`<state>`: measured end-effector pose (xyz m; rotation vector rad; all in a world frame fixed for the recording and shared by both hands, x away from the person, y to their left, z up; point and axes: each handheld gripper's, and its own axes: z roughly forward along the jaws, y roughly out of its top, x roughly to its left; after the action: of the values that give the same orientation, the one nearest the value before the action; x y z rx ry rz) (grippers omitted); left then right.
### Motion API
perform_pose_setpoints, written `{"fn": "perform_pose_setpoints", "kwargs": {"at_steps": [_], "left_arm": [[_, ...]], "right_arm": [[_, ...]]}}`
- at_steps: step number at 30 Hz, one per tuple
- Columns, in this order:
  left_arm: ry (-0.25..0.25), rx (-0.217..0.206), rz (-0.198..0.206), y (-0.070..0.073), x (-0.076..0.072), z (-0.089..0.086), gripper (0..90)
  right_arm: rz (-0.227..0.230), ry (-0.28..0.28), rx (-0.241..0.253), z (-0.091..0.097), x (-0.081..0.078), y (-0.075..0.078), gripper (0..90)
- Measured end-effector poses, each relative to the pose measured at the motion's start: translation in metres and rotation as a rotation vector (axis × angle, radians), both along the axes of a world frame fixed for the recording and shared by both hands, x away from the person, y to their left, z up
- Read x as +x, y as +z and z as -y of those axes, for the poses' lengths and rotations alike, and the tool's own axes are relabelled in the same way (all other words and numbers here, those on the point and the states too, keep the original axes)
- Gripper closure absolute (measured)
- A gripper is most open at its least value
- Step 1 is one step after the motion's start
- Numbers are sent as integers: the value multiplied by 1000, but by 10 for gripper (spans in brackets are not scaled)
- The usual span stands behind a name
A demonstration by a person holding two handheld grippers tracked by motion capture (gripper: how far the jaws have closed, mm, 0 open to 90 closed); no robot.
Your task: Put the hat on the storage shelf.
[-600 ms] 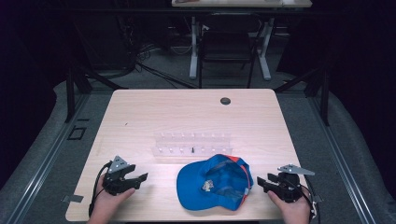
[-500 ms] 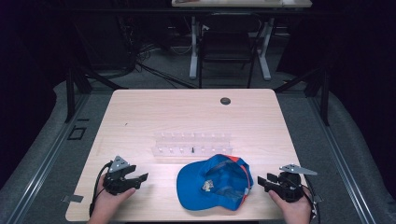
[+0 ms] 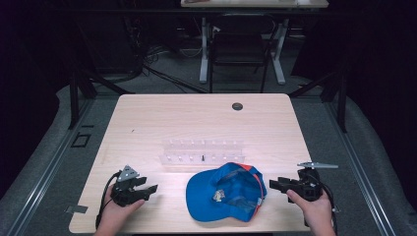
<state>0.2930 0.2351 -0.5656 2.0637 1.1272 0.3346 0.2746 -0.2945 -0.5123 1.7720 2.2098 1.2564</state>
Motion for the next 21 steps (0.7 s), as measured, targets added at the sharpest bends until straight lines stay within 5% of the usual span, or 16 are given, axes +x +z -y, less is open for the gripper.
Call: {"fn": "perform_pose_setpoints", "kwargs": {"at_steps": [8, 21], "left_arm": [[6, 5, -3, -1, 1, 1, 421], [1, -5, -7, -1, 1, -1, 421]], "right_arm": [[-74, 65, -33, -7, 13, 21, 495], [-111, 143, -54, -27, 24, 29, 518]]}}
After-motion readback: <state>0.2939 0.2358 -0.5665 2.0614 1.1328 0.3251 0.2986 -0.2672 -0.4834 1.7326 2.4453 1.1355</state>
